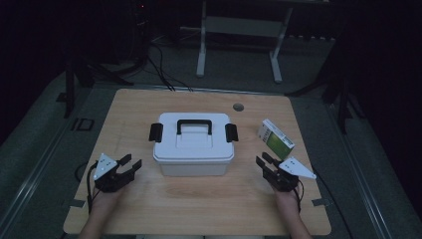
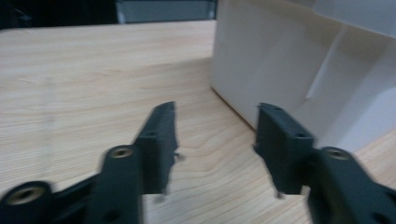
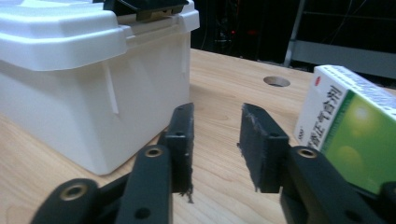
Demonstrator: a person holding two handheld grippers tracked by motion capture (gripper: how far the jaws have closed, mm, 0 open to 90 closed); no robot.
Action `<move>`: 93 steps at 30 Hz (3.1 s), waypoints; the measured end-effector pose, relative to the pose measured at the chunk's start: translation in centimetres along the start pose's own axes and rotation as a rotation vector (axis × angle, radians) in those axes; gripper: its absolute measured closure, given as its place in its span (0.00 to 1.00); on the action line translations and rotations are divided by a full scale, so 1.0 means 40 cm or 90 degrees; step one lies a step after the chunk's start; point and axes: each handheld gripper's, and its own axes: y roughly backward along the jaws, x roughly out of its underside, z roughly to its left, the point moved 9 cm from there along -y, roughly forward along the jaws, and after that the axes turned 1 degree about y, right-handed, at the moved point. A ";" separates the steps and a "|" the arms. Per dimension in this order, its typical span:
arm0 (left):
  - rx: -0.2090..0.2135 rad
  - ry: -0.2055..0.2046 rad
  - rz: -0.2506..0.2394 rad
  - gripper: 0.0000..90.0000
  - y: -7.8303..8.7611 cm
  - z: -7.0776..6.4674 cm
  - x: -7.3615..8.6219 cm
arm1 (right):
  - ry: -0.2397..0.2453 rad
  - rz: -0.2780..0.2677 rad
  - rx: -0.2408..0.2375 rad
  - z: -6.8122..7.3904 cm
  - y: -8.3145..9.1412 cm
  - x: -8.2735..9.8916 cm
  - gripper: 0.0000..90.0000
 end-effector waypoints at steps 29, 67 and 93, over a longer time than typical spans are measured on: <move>0.072 -0.013 0.054 1.00 -0.135 -0.054 -0.049 | 0.022 0.046 -0.082 0.122 -0.191 -0.024 1.00; 0.125 -0.018 0.061 1.00 -0.109 -0.165 -0.038 | 0.006 0.059 -0.085 0.134 -0.116 -0.003 1.00; 0.179 -0.035 0.074 1.00 -0.041 -0.267 0.001 | -0.010 0.064 -0.105 0.153 0.022 0.034 1.00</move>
